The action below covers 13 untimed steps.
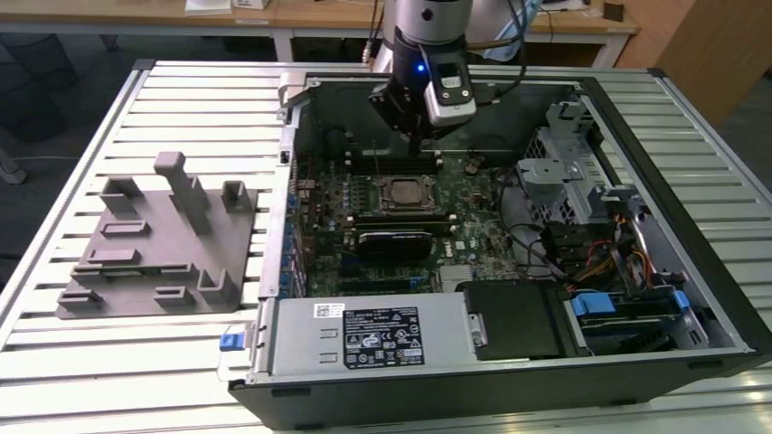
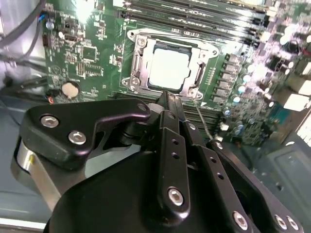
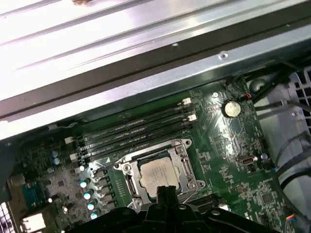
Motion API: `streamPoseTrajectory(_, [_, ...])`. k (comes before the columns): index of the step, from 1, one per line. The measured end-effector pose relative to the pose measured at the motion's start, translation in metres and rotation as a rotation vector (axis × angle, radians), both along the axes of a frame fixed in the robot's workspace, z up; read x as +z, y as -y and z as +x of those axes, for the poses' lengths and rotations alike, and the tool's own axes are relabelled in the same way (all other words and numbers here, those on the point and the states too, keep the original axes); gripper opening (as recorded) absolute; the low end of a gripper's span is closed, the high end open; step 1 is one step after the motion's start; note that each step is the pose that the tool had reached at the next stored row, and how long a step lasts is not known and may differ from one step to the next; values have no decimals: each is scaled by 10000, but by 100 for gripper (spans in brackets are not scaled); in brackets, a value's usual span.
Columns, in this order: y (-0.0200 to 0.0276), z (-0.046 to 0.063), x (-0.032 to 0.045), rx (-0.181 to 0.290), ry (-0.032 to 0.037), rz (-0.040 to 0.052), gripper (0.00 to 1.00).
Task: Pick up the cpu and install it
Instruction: 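Install the first cpu locking lever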
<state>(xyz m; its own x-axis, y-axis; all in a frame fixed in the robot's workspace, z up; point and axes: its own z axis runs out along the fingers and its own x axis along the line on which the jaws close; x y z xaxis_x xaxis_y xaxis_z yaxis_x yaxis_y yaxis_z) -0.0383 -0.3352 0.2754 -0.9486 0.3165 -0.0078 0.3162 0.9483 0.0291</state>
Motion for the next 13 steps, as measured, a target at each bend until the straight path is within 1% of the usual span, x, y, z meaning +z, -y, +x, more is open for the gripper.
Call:
streamPoseTrajectory(4, [0,-83,-13,185,-1,1,11])
streamPoseTrajectory(5, [0,-89,-16,271,-1,1,11])
streamPoseTrajectory(13, [0,-89,-50,1711,-1,1,11])
